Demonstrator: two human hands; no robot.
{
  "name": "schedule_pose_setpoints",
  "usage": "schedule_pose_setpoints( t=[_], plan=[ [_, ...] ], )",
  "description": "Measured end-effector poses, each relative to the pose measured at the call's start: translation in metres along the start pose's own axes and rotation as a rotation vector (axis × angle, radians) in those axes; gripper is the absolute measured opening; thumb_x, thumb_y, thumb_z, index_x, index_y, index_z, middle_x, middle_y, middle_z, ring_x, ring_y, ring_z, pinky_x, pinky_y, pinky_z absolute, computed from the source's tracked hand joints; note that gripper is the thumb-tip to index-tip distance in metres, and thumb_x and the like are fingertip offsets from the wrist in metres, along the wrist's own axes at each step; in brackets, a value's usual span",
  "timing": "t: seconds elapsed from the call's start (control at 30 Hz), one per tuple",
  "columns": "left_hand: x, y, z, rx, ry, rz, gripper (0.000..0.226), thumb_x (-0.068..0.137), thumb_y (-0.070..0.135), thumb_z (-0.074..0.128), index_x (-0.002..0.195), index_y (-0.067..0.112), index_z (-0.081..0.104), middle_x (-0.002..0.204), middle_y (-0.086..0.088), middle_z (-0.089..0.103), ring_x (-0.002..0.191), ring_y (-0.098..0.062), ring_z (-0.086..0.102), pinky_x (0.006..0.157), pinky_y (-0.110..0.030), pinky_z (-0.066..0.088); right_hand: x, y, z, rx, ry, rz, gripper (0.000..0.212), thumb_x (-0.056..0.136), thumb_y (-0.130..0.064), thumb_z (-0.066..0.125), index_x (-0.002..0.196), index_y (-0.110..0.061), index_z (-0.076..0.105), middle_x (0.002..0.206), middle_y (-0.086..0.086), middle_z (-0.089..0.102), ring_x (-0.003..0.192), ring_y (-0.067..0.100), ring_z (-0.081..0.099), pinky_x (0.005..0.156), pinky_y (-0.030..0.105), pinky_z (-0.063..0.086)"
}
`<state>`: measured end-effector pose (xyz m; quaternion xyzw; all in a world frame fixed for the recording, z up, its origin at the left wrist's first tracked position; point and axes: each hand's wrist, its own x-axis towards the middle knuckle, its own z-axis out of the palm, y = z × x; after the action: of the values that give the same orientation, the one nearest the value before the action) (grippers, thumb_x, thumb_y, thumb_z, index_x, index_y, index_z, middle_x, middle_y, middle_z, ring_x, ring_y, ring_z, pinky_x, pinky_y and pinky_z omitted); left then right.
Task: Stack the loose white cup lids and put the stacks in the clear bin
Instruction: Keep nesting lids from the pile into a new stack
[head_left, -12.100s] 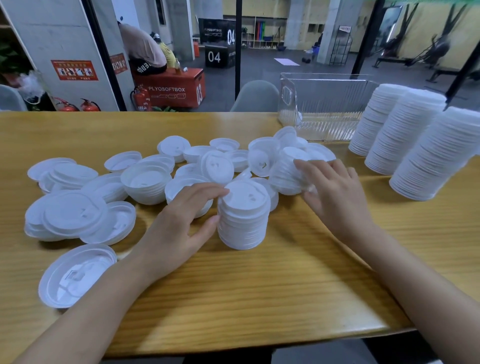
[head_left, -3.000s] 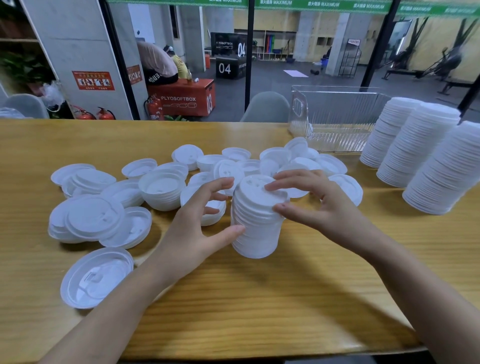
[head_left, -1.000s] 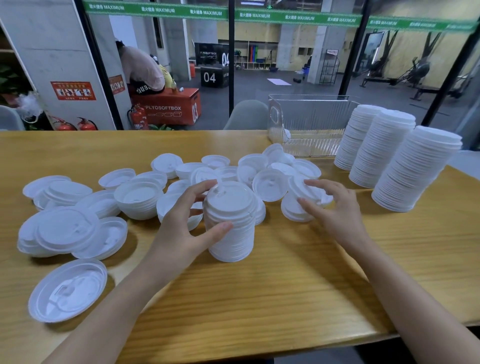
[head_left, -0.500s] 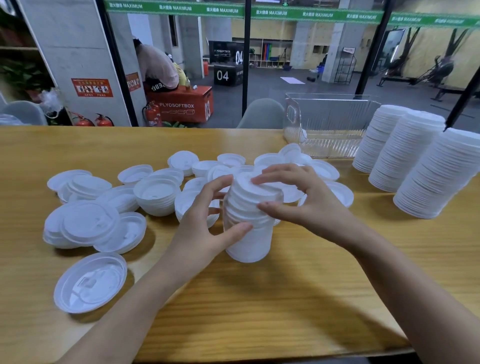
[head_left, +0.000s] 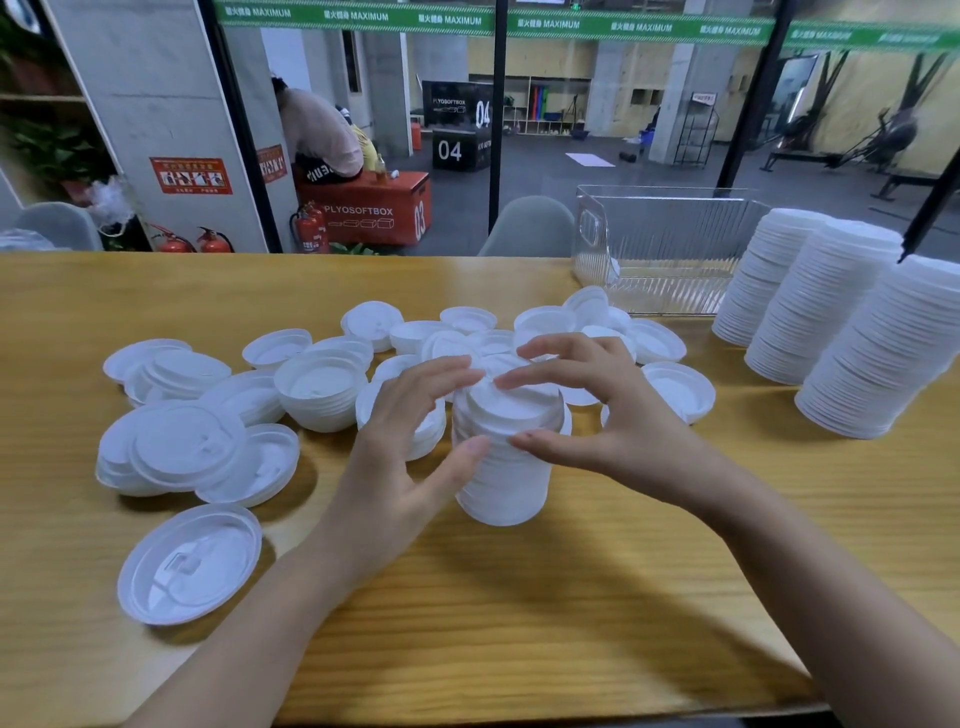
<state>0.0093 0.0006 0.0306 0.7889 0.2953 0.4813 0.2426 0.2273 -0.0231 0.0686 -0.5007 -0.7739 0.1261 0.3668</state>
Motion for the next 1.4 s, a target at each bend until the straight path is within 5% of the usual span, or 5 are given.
schedule_pose_setpoints(
  t=[0.2, 0.43, 0.83, 1.17, 1.4],
  plan=[
    [-0.001, -0.004, 0.001, 0.106, 0.000, 0.088, 0.037, 0.092, 0.038, 0.056, 0.128, 0.035, 0.053, 0.141, 0.010, 0.048, 0.135, -0.021, 0.042, 0.111, -0.023, 0.031, -0.010, 0.009, -0.017, 0.027, 0.120, -0.023, 0.050, 0.072, -0.060, 0.066, 0.120, -0.047, 0.061, 0.134, -0.020, 0.051, 0.128, 0.003, 0.037, 0.103, 0.014, 0.029],
    [-0.001, -0.007, 0.002, 0.140, 0.005, 0.144, 0.038, 0.092, 0.034, 0.057, 0.128, 0.037, 0.049, 0.143, 0.010, 0.047, 0.135, -0.021, 0.043, 0.108, -0.030, 0.036, -0.040, 0.080, -0.030, -0.222, 0.362, 0.238, 0.054, 0.072, -0.062, 0.059, 0.121, -0.039, 0.061, 0.126, -0.022, 0.052, 0.116, 0.017, 0.041, 0.101, 0.042, 0.034],
    [-0.003, -0.008, 0.000, 0.162, 0.019, 0.190, 0.035, 0.092, 0.028, 0.056, 0.126, 0.025, 0.051, 0.139, 0.000, 0.050, 0.134, -0.017, 0.044, 0.106, -0.047, 0.040, -0.052, 0.103, -0.020, -0.551, 0.166, 0.417, 0.055, 0.080, -0.052, 0.072, 0.131, -0.038, 0.056, 0.144, -0.011, 0.046, 0.126, 0.022, 0.034, 0.094, 0.037, 0.026],
    [-0.005, -0.008, -0.001, 0.178, 0.024, 0.205, 0.036, 0.093, 0.029, 0.056, 0.128, 0.026, 0.050, 0.139, 0.002, 0.049, 0.133, -0.018, 0.045, 0.108, -0.036, 0.038, -0.050, 0.082, -0.022, -0.217, 0.339, 0.386, 0.040, 0.083, -0.050, 0.072, 0.120, -0.041, 0.061, 0.115, -0.033, 0.054, 0.115, 0.011, 0.040, 0.092, 0.031, 0.026],
    [-0.005, -0.010, -0.001, 0.172, 0.047, 0.214, 0.044, 0.093, 0.028, 0.057, 0.135, 0.027, 0.044, 0.140, 0.004, 0.049, 0.132, -0.018, 0.045, 0.104, -0.037, 0.042, -0.032, 0.024, -0.022, 0.166, 0.275, 0.214, 0.048, 0.074, -0.061, 0.058, 0.119, -0.045, 0.061, 0.121, -0.022, 0.061, 0.113, 0.000, 0.051, 0.084, 0.002, 0.032]
  ],
)
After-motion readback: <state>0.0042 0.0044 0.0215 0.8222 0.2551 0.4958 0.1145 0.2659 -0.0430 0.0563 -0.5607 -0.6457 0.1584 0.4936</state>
